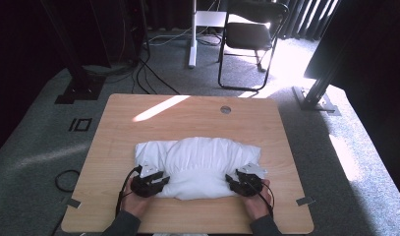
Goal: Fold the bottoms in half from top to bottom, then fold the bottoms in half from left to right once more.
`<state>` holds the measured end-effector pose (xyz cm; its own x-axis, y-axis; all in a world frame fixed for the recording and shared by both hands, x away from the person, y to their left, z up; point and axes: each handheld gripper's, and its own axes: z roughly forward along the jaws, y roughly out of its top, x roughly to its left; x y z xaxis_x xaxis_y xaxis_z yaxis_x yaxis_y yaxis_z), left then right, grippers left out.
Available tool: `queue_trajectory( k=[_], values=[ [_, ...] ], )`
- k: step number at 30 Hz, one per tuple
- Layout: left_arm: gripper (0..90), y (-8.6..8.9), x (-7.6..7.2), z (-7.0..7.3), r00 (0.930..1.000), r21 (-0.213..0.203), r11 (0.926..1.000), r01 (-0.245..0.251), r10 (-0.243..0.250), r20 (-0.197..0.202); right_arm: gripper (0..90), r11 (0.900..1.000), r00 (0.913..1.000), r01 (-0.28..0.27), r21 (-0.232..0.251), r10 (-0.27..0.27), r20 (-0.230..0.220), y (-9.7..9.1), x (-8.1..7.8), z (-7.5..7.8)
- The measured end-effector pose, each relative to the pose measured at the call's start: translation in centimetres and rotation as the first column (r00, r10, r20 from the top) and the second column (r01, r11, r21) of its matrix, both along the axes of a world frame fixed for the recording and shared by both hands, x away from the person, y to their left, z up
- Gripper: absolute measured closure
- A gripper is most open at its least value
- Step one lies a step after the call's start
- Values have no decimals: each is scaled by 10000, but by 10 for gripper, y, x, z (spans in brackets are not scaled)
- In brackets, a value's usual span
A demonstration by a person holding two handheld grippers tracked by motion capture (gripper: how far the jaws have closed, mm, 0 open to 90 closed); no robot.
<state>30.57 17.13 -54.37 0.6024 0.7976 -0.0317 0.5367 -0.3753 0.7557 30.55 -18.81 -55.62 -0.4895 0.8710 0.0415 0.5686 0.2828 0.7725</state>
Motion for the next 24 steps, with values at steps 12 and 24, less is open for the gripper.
queue_trajectory(
  k=[12, 24],
  values=[
    [607, 14, 34, -6, 9919, -846, 9883, -1266, 1258, -154, 484, 9998, 9997, -116, 149, 119, -233, 6, 34, -1],
    [186, 41, 39, 13, 9561, -1150, 9500, -2903, 2929, 61, 485, 9989, 9995, -145, 449, 157, -261, 6, 41, -4]
  ],
)
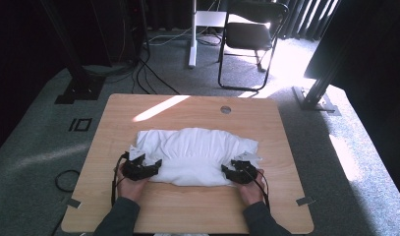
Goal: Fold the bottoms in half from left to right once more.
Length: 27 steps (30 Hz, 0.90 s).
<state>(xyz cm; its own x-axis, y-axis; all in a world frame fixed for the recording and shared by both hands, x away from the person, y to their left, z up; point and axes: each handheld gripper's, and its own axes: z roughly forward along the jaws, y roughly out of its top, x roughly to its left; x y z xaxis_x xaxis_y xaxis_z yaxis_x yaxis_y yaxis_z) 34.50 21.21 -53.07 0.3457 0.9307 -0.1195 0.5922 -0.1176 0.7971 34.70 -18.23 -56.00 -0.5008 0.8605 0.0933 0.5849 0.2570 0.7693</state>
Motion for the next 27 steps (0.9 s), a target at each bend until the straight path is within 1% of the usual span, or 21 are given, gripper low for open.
queue_trajectory(
  k=[1, 2, 3, 5, 6, 7, 8, 9, 11, 14, 15, 16, 17, 18, 19, 20, 21, 22, 24, 25, 27],
  values=[
    [168, 6, 4, 0, 9994, -13, 9995, -315, 315, -126, 485, 10000, 10000, -8, 5, 8, 3, 0, 0, 0],
    [148, 6, 4, 0, 9994, -13, 9995, -315, 315, -126, 485, 10000, 10000, -8, 5, 8, 3, 0, 0, 0],
    [148, 17, 13, -3, 9965, -299, 9969, -733, 720, -435, 485, 10000, 10000, -25, 12, 25, 2, 0, 0, 0],
    [148, 24, 21, -8, 9904, -344, 9936, -1079, 1045, -907, 485, 10000, 10000, -32, 38, 31, 19, -1, 0, 0],
    [148, 28, 24, -11, 9873, -522, 9912, -1217, 1154, -1090, 484, 10000, 10000, -28, 43, 28, 19, -1, 0, -1],
    [148, 30, 26, -14, 9853, -817, 9894, -1204, 1090, -1318, 484, 10000, 10000, -33, 37, 33, 29, -1, 0, -1],
    [147, 31, 28, -15, 9832, -823, 9889, -1235, 1107, -1452, 484, 10000, 10000, -33, 43, 33, 28, -1, 0, -1],
    [133, 30, 28, -17, 9827, -756, 9895, -1235, 1113, -1481, 485, 10000, 10000, -29, 51, 29, 34, -1, 0, -1],
    [128, 30, 30, -18, 9831, -809, 9896, -1187, 1057, -1491, 485, 10000, 10000, -25, 58, 25, 38, -1, 0, -1],
    [119, 29, 31, -20, 9846, -826, 9890, -1226, 1107, -1353, 484, 10000, 10000, -10, 65, 10, 48, -1, 0, -1],
    [119, 29, 32, -21, 9832, -655, 9877, -1422, 1333, -1247, 484, 10000, 10000, -4, 72, 3, 49, -1, 0, -1],
    [116, 29, 33, -22, 9812, -365, 9860, -1628, 1578, -1115, 485, 10000, 10000, 3, 82, -3, 71, -1, -1, -1],
    [116, 29, 33, -23, 9815, -203, 9860, -1654, 1625, -1013, 485, 10000, 10000, 4, 91, -4, 77, -1, -1, -1],
    [116, 29, 33, -23, 9818, -173, 9861, -1652, 1628, -973, 485, 9999, 10000, 1, 111, -2, 80, -1, -1, -2],
    [116, 27, 33, -23, 9834, -18, 9878, -1557, 1548, -944, 485, 9999, 10000, 3, 117, -4, 84, -1, -1, -2],
    [118, 25, 33, -23, 9849, 19, 9892, -1469, 1464, -924, 485, 9999, 10000, 2, 144, -3, 88, -1, -1, -2],
    [123, 21, 32, -24, 9903, 151, 9941, -1074, 1083, -870, 485, 9999, 9999, 3, 152, -4, 100, -1, -1, -2],
    [139, 17, 31, -24, 9927, 239, 9959, -869, 886, -818, 485, 9999, 9999, 5, 172, -6, 105, -1, -1, -2],
    [170, 12, 31, -23, 9924, 635, 9942, -868, 919, -818, 485, 9998, 9999, 7, 186, -9, 110, -1, -1, -2],
    [213, 10, 31, -23, 9918, 777, 9923, -963, 1023, -770, 485, 9998, 9999, 17, 189, -19, 115, -1, -1, -2],
    [339, 8, 31, -20, 9905, 774, 9928, -915, 988, -956, 485, 9998, 9999, 44, 179, -46, 142, -1, -2, -2]
  ],
)
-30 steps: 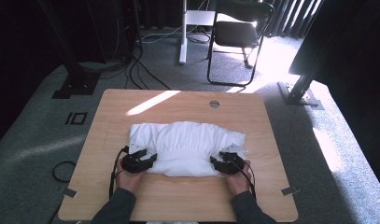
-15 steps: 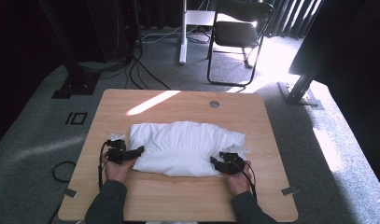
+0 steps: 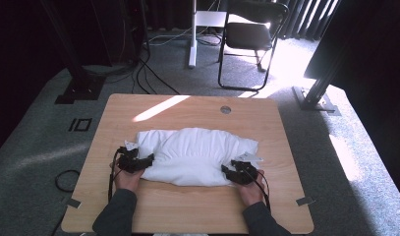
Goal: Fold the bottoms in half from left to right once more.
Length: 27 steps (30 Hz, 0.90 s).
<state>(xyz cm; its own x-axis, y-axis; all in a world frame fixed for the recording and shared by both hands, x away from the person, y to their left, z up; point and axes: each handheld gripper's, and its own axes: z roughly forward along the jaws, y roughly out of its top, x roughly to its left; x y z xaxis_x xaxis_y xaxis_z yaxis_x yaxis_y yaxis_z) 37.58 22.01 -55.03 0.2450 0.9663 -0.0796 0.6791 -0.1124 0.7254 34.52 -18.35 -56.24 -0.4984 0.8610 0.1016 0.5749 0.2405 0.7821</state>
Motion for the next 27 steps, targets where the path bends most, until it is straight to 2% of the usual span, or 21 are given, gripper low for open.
queue_trajectory(
  k=[2, 3, 4, 5, 7, 9, 13, 16, 17, 19, 20, 22, 26, 27],
  values=[
    [540, -3, -1, 3, 9992, -211, 9994, 277, -282, -276, 485, 10000, 10000, 16, 12, -16, 6, 0, 0, 0],
    [654, -4, -1, 3, 9989, -167, 9994, 307, -313, -338, 485, 10000, 10000, 24, 6, -24, 3, 0, 0, 0],
    [749, -4, -2, 4, 9974, -511, 9976, 461, -488, -532, 485, 10000, 10000, 27, 1, -27, -3, 0, -1, 0],
    [817, -2, -2, 4, 9969, -624, 9969, 477, -514, -596, 486, 10000, 10000, 38, -27, -39, -49, 0, -1, 1],
    [846, 2, -6, 6, 9972, -852, 9953, 456, -504, -548, 489, 9999, 10000, 37, -136, -38, -62, 1, -2, 1],
    [851, 10, -14, 11, 9984, -1199, 9917, 469, -504, -261, 496, 9995, 9999, 11, -306, -14, -109, 1, -4, 2],
    [854, 28, -32, 29, 9971, -1955, 9781, 709, -640, 416, 514, 9985, 9992, -119, -530, 98, -392, 1, -8, 6],
    [854, 30, -37, 38, 9931, -1964, 9744, 1094, -989, 626, 525, 9972, 9971, -210, -715, 157, -743, 4, -11, 10],
    [854, 30, -38, 40, 9917, -1958, 9735, 1185, -1060, 730, 532, 9963, 9972, -143, -847, 80, -738, 6, -11, 14],
    [853, 30, -37, 43, 9896, -2017, 9710, 1287, -1126, 894, 529, 9967, 9998, -177, -790, 169, -105, 12, -14, 24],
    [853, 30, -36, 45, 9880, -2269, 9646, 1348, -1134, 1048, 516, 9975, 9996, -242, -664, 251, 124, 14, -14, 29],
    [853, 29, -35, 48, 9851, -2373, 9607, 1440, -1165, 1265, 500, 9983, 9967, -495, -318, 515, 636, 25, -12, 43],
    [854, 27, -33, 56, 9781, -2741, 9469, 1680, -1255, 1659, 471, 9953, 9901, -942, -205, 958, 1030, 55, 1, 54],
    [854, 27, -33, 57, 9772, -2721, 9472, 1697, -1261, 1705, 469, 9933, 9878, -1132, -248, 1152, 1052, 63, 5, 52]
  ],
)
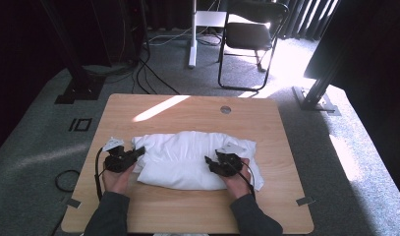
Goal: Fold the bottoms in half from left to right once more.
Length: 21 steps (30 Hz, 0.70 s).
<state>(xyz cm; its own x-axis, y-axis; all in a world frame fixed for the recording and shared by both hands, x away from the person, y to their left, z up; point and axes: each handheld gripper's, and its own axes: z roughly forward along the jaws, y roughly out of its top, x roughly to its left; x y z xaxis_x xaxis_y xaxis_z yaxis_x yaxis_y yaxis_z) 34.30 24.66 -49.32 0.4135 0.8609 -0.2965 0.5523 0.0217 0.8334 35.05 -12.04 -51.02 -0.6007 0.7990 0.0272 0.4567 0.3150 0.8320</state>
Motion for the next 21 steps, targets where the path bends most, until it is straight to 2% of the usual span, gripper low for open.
queue_trajectory(
  k=[1, 2, 4, 5, 6, 9, 16, 19, 21],
  values=[
    [854, 0, 0, 3, 9999, -87, 9999, 76, -75, 112, 466, 9999, 9999, -75, -98, 74, -79, 6, 3, -3],
    [855, 1, 0, 5, 9996, -187, 9997, 153, -148, 238, 466, 9991, 9993, -155, -388, 141, -346, 16, 8, -10],
    [858, 2, -1, 13, 9982, -535, 9981, 322, -294, 516, 466, 9888, 9960, -255, -1469, 126, -879, 31, 16, -28],
    [861, 3, -2, 18, 9969, -635, 9971, 411, -366, 701, 467, 9878, 9951, -266, -1536, 116, -977, 36, 18, -36],
    [863, 2, -3, 23, 9953, -686, 9965, 476, -414, 880, 471, 9912, 9964, -186, -1309, 77, -839, 36, 19, -38],
    [865, -4, -2, 36, 9899, -597, 9953, 758, -680, 1245, 475, 9900, 9966, -126, -1406, 9, -828, 42, 18, -38],
    [866, -20, 2, 54, 9783, -716, 9902, 1196, -1053, 1782, 493, 9947, 9962, 64, -1022, -153, -862, 61, 16, -40],
    [866, -27, 2, 59, 9713, -848, 9849, 1511, -1319, 1979, 503, 9942, 9950, -208, -1057, 103, -992, 75, 16, -39],
    [866, -31, 2, 62, 9668, -878, 9824, 1651, -1435, 2116, 510, 9939, 9939, -618, -911, 529, -970, 88, 15, -40]
  ],
)
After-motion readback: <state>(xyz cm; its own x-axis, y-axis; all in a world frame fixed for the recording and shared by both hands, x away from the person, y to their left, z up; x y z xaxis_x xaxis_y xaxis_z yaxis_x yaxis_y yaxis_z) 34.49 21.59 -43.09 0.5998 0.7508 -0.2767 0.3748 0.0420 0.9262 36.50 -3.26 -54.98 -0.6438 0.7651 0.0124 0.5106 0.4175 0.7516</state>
